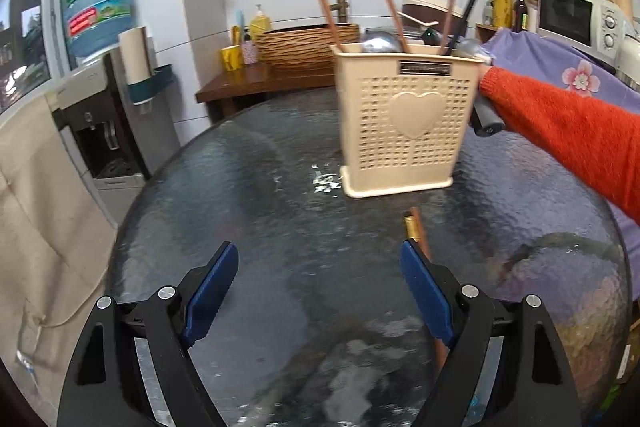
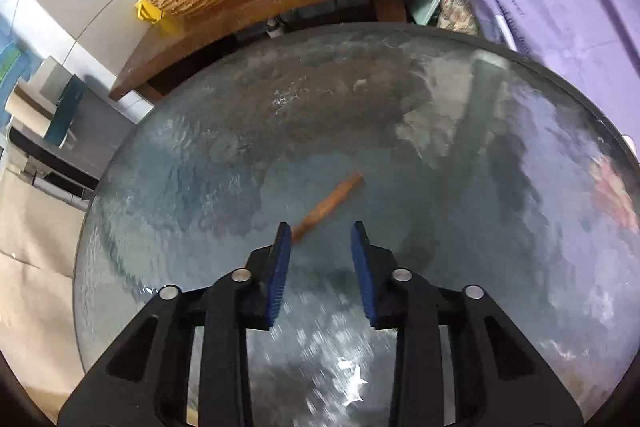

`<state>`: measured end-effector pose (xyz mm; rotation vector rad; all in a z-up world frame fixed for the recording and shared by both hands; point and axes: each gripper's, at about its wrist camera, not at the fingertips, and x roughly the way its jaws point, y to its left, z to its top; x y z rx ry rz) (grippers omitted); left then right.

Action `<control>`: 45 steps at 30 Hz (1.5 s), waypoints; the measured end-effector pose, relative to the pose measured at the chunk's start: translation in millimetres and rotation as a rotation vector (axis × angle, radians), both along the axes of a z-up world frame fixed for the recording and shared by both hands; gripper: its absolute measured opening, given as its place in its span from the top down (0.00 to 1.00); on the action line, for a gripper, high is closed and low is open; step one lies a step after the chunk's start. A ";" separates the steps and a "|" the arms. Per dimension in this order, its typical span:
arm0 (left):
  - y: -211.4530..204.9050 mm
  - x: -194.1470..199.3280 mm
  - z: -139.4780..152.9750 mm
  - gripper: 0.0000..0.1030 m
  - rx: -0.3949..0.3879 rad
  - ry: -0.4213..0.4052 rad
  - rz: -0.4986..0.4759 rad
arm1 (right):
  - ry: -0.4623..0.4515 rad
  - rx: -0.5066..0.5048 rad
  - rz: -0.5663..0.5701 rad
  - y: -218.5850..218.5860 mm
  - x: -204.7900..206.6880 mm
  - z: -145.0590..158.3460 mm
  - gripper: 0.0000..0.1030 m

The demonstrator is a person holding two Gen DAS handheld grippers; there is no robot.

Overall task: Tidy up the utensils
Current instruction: 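Grasp another brown wooden chopstick with the right gripper and lift it, then carry the chopstick with the right gripper and drop it into the holder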

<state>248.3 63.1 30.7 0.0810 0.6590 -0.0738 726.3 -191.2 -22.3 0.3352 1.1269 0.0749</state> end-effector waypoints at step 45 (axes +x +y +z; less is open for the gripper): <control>-16.9 -11.0 3.7 0.22 -0.103 -0.017 -0.104 | -0.552 0.036 0.247 -57.5 -224.5 192.6 0.93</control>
